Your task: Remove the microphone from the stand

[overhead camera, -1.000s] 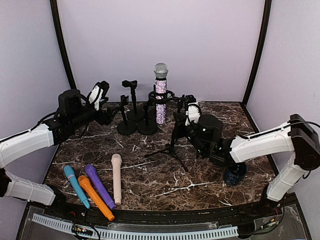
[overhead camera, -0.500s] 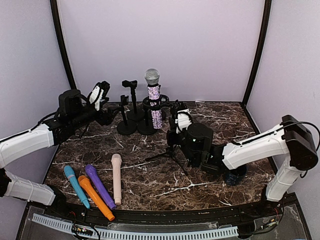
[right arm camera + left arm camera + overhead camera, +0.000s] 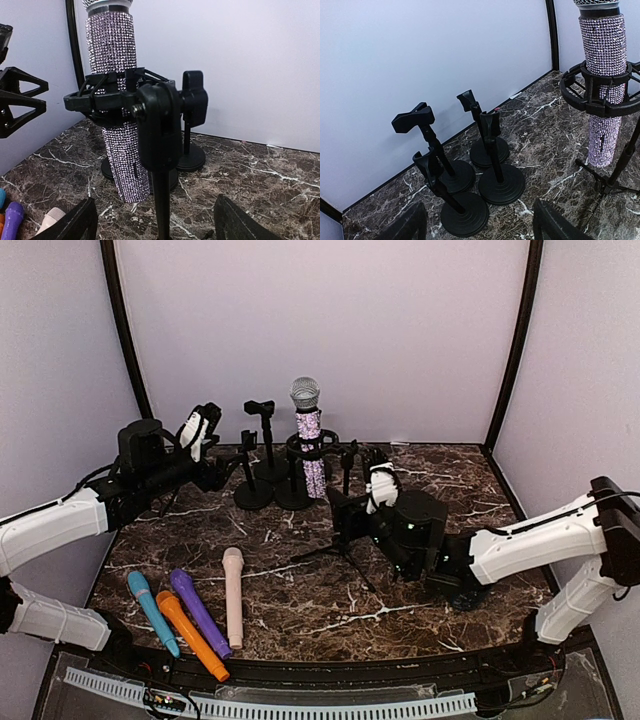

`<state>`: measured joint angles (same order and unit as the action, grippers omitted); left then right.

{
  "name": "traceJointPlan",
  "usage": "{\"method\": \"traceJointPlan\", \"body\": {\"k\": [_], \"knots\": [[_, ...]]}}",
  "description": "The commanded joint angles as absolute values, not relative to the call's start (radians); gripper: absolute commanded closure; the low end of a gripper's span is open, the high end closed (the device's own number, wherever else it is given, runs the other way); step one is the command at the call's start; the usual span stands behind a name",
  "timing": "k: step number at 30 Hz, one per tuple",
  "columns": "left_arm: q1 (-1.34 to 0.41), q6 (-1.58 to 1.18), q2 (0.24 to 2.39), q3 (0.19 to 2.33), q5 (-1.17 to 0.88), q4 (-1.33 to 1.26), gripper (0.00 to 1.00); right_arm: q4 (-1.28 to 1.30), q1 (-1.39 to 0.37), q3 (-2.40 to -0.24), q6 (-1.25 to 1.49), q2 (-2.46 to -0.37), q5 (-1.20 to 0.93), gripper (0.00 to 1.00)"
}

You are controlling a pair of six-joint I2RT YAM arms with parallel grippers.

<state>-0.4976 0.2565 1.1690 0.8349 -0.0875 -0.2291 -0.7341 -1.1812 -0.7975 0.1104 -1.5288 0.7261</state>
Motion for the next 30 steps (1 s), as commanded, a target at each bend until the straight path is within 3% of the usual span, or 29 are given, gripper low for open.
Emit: {"method": "traceJointPlan", "body": {"k": [1, 4, 9, 13, 18, 30], "knots": [[-0.503, 0.273, 1.159, 0.822, -0.083, -0.231, 0.25, -0.685, -1.186, -0.721, 0.150, -1.402, 0.635, 0.17], [-0.503, 0.268, 1.158, 0.824, -0.086, -0.233, 0.25, -0.646, -1.143, -0.660, 0.216, -1.318, 0.546, 0.16], [-0.503, 0.259, 1.161, 0.824, -0.098, -0.233, 0.25, -0.636, -0.953, -0.579, 0.383, -1.251, 0.201, 0.16], [-0.505, 0.256, 1.164, 0.824, -0.101, -0.233, 0.25, -0.696, -0.767, -0.584, 0.504, -1.311, -0.254, 0.17], [-0.505, 0.259, 1.163, 0.824, -0.099, -0.231, 0.25, -0.740, -0.639, -0.672, 0.555, -1.464, -0.652, 0.23], [-0.511, 0.273, 1.163, 0.824, -0.085, -0.230, 0.25, -0.624, -0.571, -0.787, 0.463, -1.604, -0.834, 0.33]]}}
